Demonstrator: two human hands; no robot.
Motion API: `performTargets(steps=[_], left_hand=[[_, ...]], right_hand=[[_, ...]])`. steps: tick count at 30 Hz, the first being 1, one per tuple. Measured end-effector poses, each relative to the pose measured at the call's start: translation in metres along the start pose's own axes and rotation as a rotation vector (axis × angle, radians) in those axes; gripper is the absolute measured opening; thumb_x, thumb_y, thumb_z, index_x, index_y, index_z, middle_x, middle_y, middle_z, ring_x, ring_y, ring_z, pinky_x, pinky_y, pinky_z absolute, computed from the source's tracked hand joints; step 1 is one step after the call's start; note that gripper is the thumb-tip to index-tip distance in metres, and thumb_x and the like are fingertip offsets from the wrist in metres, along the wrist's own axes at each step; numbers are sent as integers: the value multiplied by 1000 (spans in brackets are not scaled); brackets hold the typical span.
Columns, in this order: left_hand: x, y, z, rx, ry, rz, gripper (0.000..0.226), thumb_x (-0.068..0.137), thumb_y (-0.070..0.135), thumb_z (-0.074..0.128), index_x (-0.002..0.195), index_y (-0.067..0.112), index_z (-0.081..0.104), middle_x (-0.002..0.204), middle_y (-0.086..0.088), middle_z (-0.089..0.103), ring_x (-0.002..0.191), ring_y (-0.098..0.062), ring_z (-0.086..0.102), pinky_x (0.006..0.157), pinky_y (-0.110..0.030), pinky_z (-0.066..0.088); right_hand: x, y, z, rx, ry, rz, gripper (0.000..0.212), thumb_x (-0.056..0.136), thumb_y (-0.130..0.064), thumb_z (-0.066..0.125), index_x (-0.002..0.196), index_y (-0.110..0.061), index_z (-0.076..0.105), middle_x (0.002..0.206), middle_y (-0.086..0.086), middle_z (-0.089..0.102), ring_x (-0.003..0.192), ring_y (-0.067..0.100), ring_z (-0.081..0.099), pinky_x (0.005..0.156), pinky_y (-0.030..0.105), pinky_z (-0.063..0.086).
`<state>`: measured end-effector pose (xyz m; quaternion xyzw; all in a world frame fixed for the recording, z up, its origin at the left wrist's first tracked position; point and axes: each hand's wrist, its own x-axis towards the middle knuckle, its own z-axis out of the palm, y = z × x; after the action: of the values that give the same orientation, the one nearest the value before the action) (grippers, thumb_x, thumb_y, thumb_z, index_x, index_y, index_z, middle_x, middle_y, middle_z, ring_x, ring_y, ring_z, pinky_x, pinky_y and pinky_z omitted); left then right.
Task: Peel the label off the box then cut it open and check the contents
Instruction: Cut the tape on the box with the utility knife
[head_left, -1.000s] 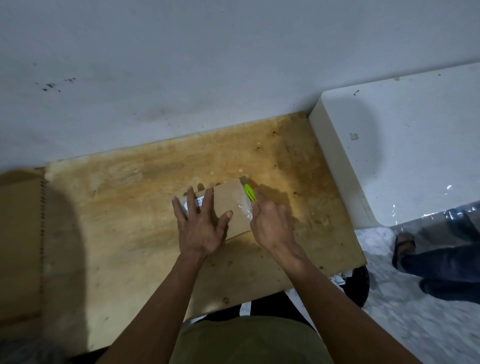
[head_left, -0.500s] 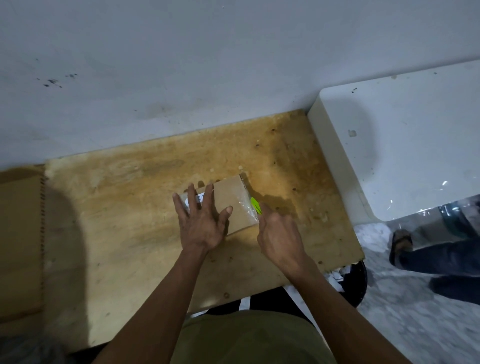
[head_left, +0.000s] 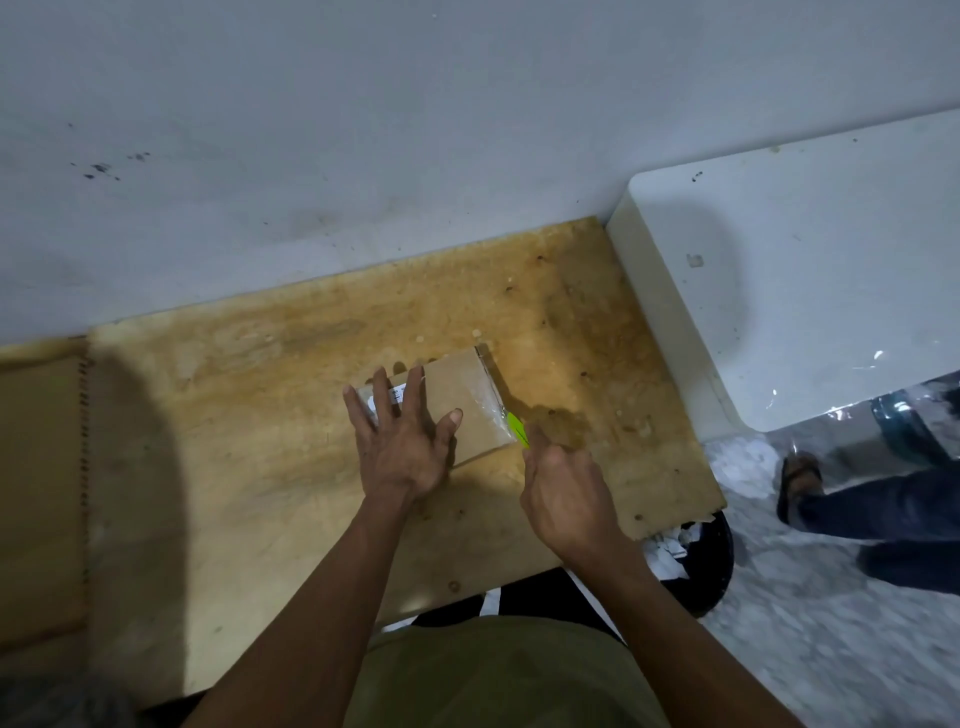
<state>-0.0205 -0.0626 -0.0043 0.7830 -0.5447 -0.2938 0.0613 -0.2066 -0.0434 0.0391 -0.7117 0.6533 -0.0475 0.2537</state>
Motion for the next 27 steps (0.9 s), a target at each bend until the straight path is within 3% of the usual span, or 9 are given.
performTargets(steps=[2,6,10,13,20,27], left_hand=[[1,0,0,-1,-6,2,80,91,73,32,157,39,2,167,-2,-14,144,-38,-34,120,-58,5],[1,1,-1,32,-7,15,79,92,71,31,157,38,1,166,-5,-13,144,-39,-33,120,-54,-4],[-1,2,-1,27,-1,13,79,92,71,31,157,38,0,166,-5,-13,145,-40,-33,120,-56,-2],[1,1,-1,44,-14,18,79,92,71,30,157,38,-1,166,-6,-15,144,-40,-34,119,-53,-8],[0,2,-2,42,-23,23,80,93,70,33,158,37,0,166,-6,-15,144,-40,-34,119,-54,-7],[3,-2,0,81,-10,61,82,91,75,25,158,36,-1,166,-9,-14,145,-40,-33,109,-43,-23]], right_hand=[[-3,0,1,1,-3,2,48,95,-12,46,142,-17,43,86,13,71,73,32,68,61,30,51],[-1,1,4,-20,7,10,49,95,-11,46,143,-15,43,87,13,72,74,31,68,60,30,49],[-12,3,1,27,13,-11,48,97,-12,44,145,-15,41,81,12,70,68,29,68,58,31,51],[-16,6,0,43,28,0,47,98,-14,43,145,-14,41,79,11,69,67,27,66,56,27,45],[-27,7,3,91,33,31,43,100,-16,43,143,-14,44,78,11,67,64,26,64,55,28,41],[-44,14,11,141,71,40,45,99,-25,37,139,-12,50,66,7,57,52,18,49,49,24,30]])
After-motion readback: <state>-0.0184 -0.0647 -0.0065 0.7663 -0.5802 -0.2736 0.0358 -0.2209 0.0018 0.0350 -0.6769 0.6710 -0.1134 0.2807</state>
